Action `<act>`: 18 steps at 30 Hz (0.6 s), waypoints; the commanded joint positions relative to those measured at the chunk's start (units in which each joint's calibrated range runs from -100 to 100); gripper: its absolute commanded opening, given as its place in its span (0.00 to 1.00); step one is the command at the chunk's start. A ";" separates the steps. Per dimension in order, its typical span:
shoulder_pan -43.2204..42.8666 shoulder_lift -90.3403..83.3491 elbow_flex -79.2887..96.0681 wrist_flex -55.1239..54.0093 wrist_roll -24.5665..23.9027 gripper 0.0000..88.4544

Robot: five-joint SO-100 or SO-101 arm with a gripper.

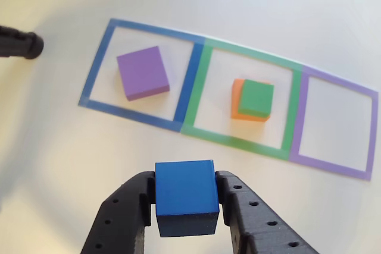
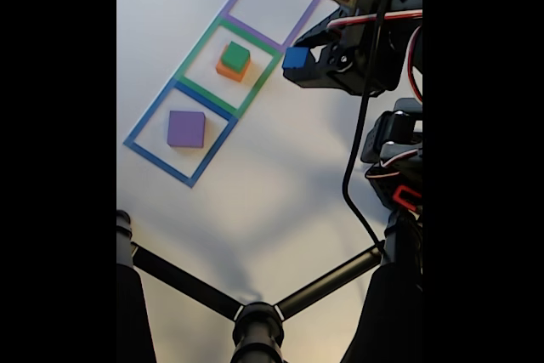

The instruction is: Tower of hanoi

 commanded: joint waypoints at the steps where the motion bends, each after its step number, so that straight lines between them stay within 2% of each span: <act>1: -3.09 -1.79 7.87 -5.48 0.75 0.05; 4: -4.46 -4.12 20.95 -16.49 0.75 0.05; 9: -6.98 -4.92 41.94 -41.91 0.75 0.05; 15: -9.19 -1.39 58.93 -68.62 0.75 0.05; 18: -9.95 2.69 66.29 -85.78 0.75 0.05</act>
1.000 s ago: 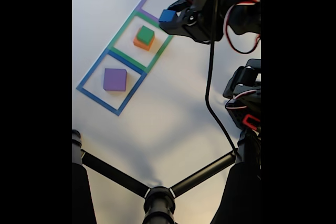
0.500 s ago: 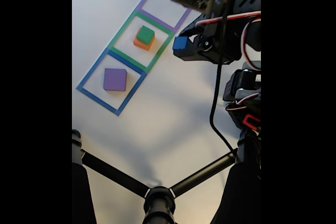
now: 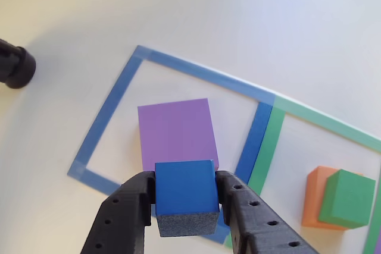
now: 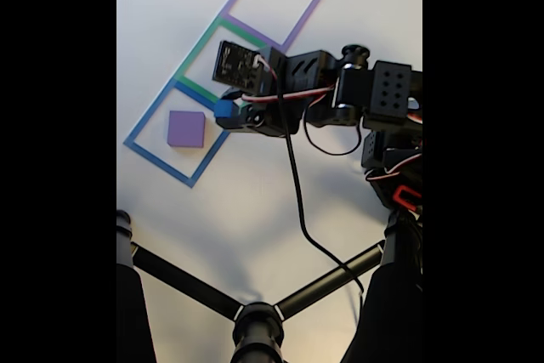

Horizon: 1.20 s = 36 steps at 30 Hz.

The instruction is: Tower of hanoi

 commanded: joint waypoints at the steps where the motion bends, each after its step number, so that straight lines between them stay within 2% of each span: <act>1: -1.47 4.81 7.00 -23.94 0.57 0.05; 8: -1.85 16.19 9.64 -42.63 0.57 0.05; 16: -1.47 26.68 10.91 -56.07 0.57 0.05; 36: -0.25 45.91 7.82 -71.77 0.57 0.06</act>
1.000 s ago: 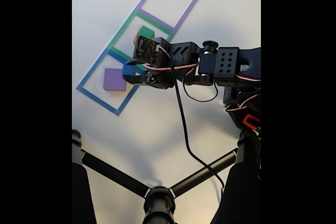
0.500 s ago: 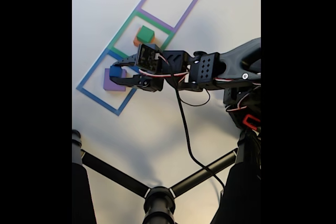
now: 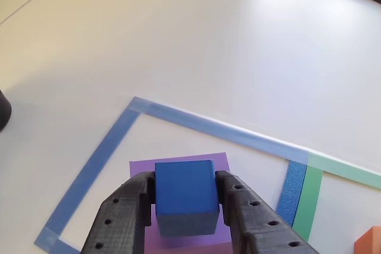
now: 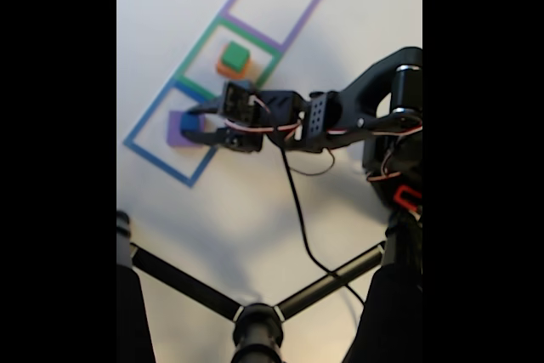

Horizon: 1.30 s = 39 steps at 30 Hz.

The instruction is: Tower of hanoi

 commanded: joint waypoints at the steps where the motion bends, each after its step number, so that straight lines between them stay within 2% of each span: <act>1: 0.97 1.08 -3.03 -2.64 0.94 0.06; 19: 1.58 9.41 -6.30 -7.90 0.94 0.07; 21: 1.66 9.81 -6.39 -8.06 0.94 0.09; 25: 1.81 9.97 -6.39 -8.06 0.94 0.22; 28: 1.81 9.97 -6.58 -8.06 0.94 0.26; 34: 1.81 7.01 -6.85 -6.20 0.94 0.29; 39: 1.43 -1.65 -6.94 2.14 0.94 0.30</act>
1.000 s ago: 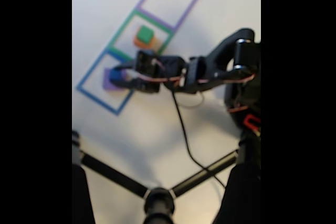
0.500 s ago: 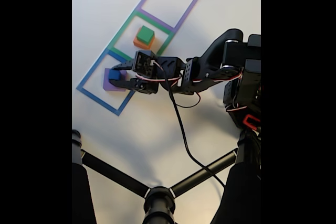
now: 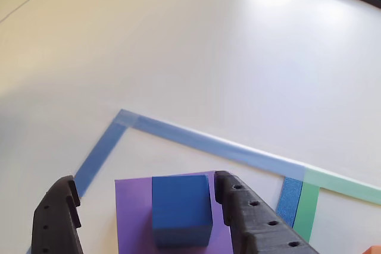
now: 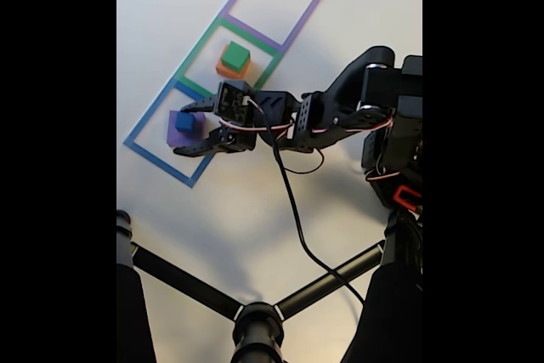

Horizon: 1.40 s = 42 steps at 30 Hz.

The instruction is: Tower of hanoi

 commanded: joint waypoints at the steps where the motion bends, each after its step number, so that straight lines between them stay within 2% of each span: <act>1: 0.23 -11.36 -2.13 8.40 0.00 0.30; 4: 0.31 -18.81 -3.95 18.92 0.00 0.30; 7: 0.77 -27.07 -7.95 33.90 0.00 0.27; 11: 1.91 -35.48 -14.76 53.16 0.00 0.07; 14: 3.74 -40.13 -18.94 65.54 0.00 0.00; 21: 11.06 -48.86 -29.76 93.87 0.00 0.00; 29: 20.29 -51.67 -54.75 126.01 0.00 0.00; 34: 26.54 -53.83 -59.93 133.69 0.00 0.00; 42: 36.07 -63.68 -50.47 133.61 0.00 0.00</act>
